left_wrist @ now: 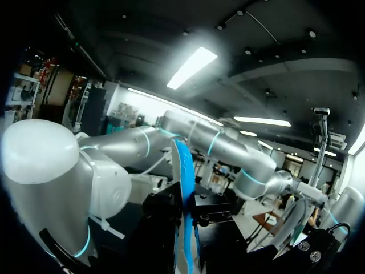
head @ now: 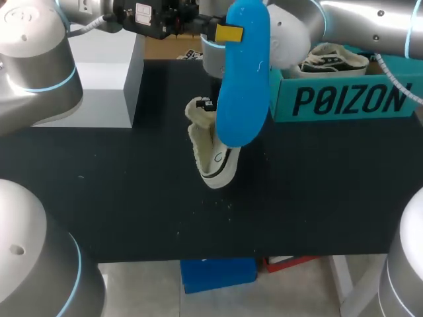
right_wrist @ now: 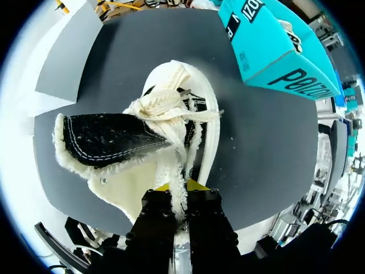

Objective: Take the shoe out of the shoebox, open the shoe tongue, remove and reinsert the insole, then place the shoe into the shoebox

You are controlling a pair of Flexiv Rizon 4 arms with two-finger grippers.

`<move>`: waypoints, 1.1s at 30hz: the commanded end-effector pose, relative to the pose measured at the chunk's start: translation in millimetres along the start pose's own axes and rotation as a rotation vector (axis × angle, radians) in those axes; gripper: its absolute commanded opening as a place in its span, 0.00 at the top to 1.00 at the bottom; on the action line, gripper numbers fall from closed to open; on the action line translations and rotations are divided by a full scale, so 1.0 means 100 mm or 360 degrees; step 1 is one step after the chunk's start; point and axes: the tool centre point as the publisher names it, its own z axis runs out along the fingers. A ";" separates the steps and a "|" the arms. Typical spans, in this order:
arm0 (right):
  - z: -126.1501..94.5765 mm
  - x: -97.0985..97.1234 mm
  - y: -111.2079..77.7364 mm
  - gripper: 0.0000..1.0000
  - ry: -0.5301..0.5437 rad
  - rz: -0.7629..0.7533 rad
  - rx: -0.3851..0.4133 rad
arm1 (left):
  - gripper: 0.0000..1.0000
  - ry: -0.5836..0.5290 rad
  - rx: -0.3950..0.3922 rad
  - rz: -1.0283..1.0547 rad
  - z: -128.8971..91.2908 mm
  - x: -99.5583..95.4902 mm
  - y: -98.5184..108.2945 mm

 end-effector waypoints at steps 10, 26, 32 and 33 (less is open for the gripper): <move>0.30 0.13 0.00 1.00 -0.0032 0.0009 -0.0083 | 1.00 -0.0005 0.0000 0.0000 0.01 0.00 0.00; 0.40 -0.09 -0.03 0.00 0.0005 0.0051 -0.0223 | 1.00 -0.0005 0.0000 0.0000 0.01 0.00 0.00; 0.11 -0.30 0.01 0.00 0.0115 0.0065 -0.0301 | 1.00 -0.0005 0.0000 0.0000 0.01 0.00 0.00; 0.06 -0.35 0.02 0.00 0.0067 0.0056 -0.0336 | 1.00 -0.0005 0.0000 0.0000 0.01 0.00 0.00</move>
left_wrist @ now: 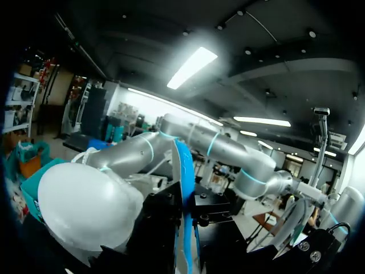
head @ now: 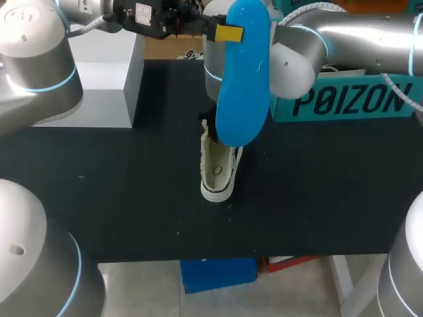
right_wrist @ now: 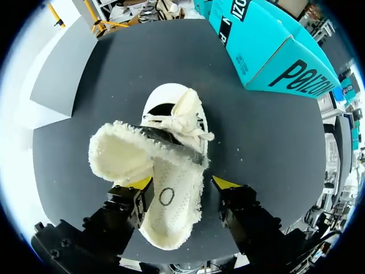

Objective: Take the shoe out of the shoebox, open the shoe tongue, remove and reinsert the insole, then place the shoe into the shoebox

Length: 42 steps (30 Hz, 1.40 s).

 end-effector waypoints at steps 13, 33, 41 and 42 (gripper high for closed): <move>-0.81 -0.53 0.09 0.00 0.0877 0.0093 -0.0029 | 1.00 -0.0004 0.0000 0.0000 0.01 0.00 0.00; -0.85 -0.58 0.09 0.00 0.1079 0.0152 0.0083 | 1.00 -0.0004 0.0000 0.0000 0.01 0.00 0.00; -0.98 -0.59 0.11 0.00 0.1437 0.0239 0.0187 | 1.00 -0.0004 0.0000 0.0000 0.01 0.00 0.00; -0.99 -0.59 0.12 0.00 0.1455 0.0234 0.0180 | 1.00 -0.0004 0.0000 0.0000 0.01 0.00 0.00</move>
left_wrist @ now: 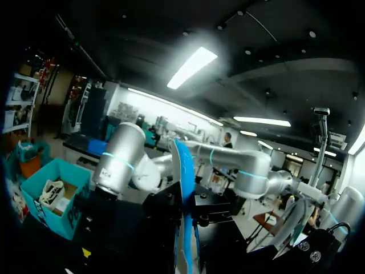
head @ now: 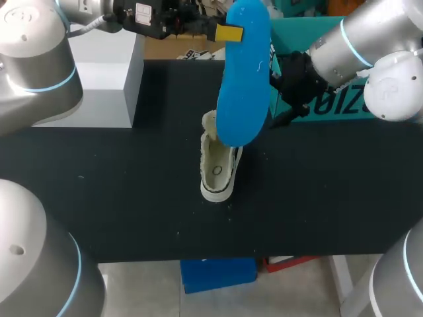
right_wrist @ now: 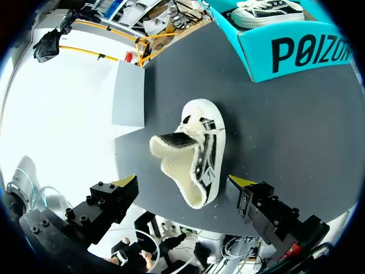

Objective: Take the shoe out of the shoebox, open the shoe tongue, remove and reinsert the insole, then place the shoe into the shoebox

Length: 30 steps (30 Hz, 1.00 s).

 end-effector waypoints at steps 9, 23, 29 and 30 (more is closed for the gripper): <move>-0.11 -0.01 0.00 0.00 0.0601 -0.0005 -0.0060 | 1.00 -0.0004 0.0000 0.0000 0.01 0.00 0.00; -0.15 0.11 -0.08 0.00 0.0882 -0.0094 0.0018 | 1.00 -0.0004 0.0000 0.0000 0.01 0.00 0.00; -0.14 0.16 -0.09 0.00 0.0877 -0.0142 0.0026 | 1.00 -0.0004 0.0000 0.0000 0.01 0.00 0.00; -0.14 0.17 -0.10 0.00 0.0881 -0.0145 0.0021 | 1.00 -0.0004 0.0000 0.0000 0.01 0.00 0.00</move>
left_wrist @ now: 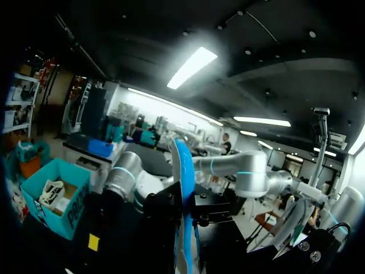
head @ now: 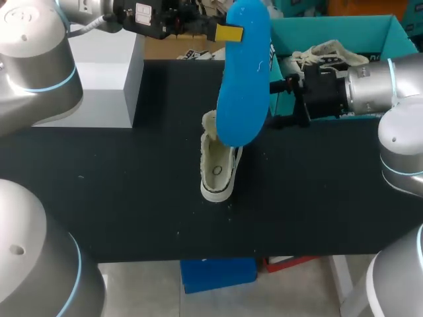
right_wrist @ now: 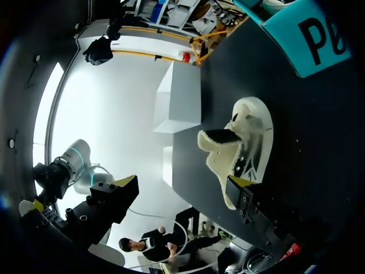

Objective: Take the shoe out of the shoebox, open the shoe tongue, remove and reinsert the insole, then place the shoe into the shoebox

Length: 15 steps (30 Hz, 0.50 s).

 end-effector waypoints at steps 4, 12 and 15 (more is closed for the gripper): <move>0.03 -0.01 0.01 0.00 0.0066 -0.0007 -0.0006 | 1.00 -0.0005 0.0000 0.0000 0.01 0.00 0.00; 0.03 -0.01 0.01 0.00 0.0066 -0.0007 -0.0006 | 1.00 -0.0477 -0.0608 0.0757 0.24 0.05 0.19; 0.03 -0.01 0.01 0.00 0.0066 -0.0007 -0.0006 | 1.00 -0.0591 -0.0652 0.0857 0.30 0.04 0.37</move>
